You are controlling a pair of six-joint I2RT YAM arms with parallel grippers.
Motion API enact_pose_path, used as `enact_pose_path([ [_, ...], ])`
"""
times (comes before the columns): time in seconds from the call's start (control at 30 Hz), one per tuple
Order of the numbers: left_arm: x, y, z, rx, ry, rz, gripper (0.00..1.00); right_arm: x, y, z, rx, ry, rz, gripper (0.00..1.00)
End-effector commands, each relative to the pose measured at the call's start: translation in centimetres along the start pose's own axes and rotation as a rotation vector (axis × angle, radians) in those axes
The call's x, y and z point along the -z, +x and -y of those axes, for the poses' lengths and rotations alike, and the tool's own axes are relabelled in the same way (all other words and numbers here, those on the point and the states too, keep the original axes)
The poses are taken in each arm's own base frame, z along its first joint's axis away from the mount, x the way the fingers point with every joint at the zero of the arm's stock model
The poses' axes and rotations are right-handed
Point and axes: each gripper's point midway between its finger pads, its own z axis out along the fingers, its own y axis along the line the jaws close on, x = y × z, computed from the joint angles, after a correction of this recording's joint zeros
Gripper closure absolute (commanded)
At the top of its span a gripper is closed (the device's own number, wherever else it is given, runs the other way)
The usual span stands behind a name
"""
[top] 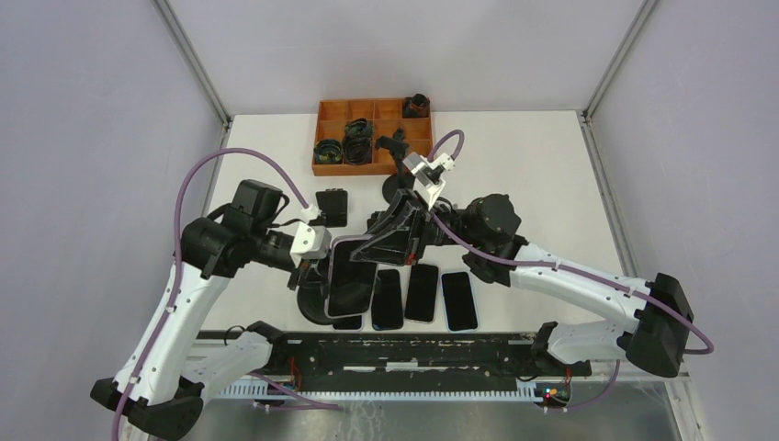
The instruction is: Remove the phone from the phone stand
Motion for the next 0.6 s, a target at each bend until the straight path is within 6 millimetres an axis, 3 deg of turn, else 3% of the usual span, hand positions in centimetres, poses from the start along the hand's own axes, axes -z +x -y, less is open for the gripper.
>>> enact_pose_path([
  [0.0, 0.4, 1.8, 2.8, -0.026, 0.047, -0.059, 0.98, 2.3, -14.6, -7.2, 0.312, -0.091, 0.482, 1.0],
  [0.13, 0.4, 1.9, 2.8, -0.027, 0.045, -0.062, 0.98, 2.7, -15.7, -7.5, 0.339, -0.068, 0.465, 1.0],
  [0.4, 0.4, 2.0, 2.7, -0.032, 0.044, -0.067, 0.98, 4.7, -20.6, -8.7, 0.446, 0.026, 0.468, 1.0],
  [0.5, 0.5, 1.9, 2.7, -0.038, 0.041, -0.068, 0.98, 5.7, -21.5, -8.0, 0.474, 0.113, 0.447, 1.0],
  [0.57, 0.5, 1.7, 2.7, -0.044, 0.039, -0.066, 0.98, 6.4, -21.7, -6.2, 0.481, 0.235, 0.396, 1.0],
])
